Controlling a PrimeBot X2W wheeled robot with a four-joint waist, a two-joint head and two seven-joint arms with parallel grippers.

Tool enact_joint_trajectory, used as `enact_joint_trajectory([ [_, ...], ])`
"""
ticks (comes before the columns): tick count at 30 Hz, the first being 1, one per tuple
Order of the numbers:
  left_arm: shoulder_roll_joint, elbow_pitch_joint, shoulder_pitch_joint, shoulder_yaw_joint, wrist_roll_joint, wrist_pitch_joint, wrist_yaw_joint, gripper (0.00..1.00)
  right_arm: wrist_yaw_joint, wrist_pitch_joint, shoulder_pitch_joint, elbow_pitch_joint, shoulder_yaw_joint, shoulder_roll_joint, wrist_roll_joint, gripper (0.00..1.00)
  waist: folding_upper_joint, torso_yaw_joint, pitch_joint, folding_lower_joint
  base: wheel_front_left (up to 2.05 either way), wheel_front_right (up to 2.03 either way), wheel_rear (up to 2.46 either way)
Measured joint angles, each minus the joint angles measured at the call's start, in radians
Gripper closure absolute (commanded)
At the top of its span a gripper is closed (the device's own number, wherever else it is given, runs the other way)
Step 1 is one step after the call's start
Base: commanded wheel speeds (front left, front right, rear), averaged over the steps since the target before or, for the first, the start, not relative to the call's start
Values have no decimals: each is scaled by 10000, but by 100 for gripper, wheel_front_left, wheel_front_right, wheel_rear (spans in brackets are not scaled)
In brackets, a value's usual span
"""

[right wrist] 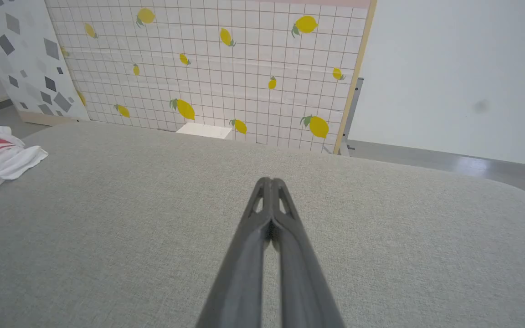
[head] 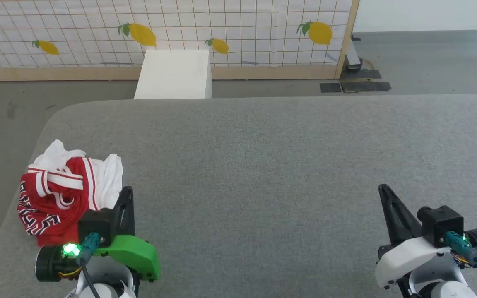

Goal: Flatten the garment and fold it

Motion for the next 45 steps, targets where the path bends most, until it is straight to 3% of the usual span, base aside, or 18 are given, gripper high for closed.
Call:
enact_joint_trajectory([
  [17,0,0,0,-2,0,0,0,100,0,0,0,0,-2,0,0,100,0,0,0,0,0,0,0],
  [18,2,2,-3,-6,-4,0,-2,0,0,0,1,2,0,0,4,0,0,0,0,0,0,0,0],
  [32,2,217,-28,-182,-119,-113,6,0,0,-35,4,52,-42,-4,21,0,0,74,-23,0,0,0,0],
  [45,13,545,-96,-347,-324,-368,184,0,0,-240,4,140,-94,-4,113,0,0,600,-62,0,0,0,0],
])
